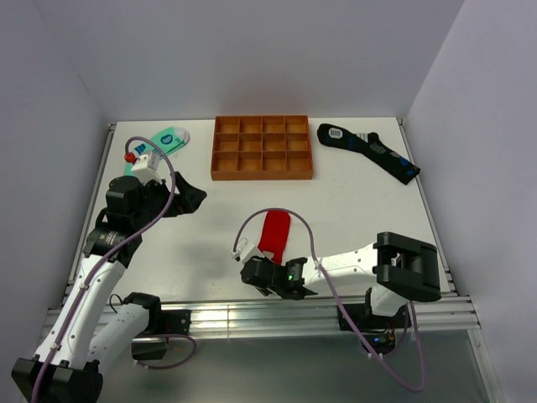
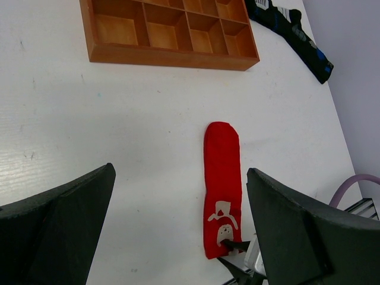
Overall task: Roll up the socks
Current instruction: Roll the sock at the center of the board.
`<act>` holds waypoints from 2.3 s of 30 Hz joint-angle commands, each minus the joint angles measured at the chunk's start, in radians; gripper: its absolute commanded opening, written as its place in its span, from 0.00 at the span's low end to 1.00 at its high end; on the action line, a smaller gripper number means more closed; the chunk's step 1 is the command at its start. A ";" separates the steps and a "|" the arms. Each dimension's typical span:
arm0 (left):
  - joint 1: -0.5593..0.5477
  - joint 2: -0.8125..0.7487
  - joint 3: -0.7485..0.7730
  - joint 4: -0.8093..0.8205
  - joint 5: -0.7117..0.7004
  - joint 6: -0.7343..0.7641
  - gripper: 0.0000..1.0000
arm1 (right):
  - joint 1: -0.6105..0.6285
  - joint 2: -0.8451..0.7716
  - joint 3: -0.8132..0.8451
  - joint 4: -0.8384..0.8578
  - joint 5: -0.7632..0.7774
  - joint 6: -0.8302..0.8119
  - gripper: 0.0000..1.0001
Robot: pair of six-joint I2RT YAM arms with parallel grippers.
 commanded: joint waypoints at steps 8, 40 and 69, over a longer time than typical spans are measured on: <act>-0.004 -0.002 0.007 0.028 0.008 0.002 1.00 | 0.005 0.006 0.035 0.009 -0.047 -0.037 0.50; -0.082 -0.131 -0.381 0.426 -0.041 -0.375 0.88 | -0.340 -0.095 -0.140 0.343 -0.564 0.113 0.30; -0.523 0.153 -0.699 1.007 -0.317 -0.325 0.56 | -0.610 0.026 -0.270 0.523 -0.862 0.483 0.25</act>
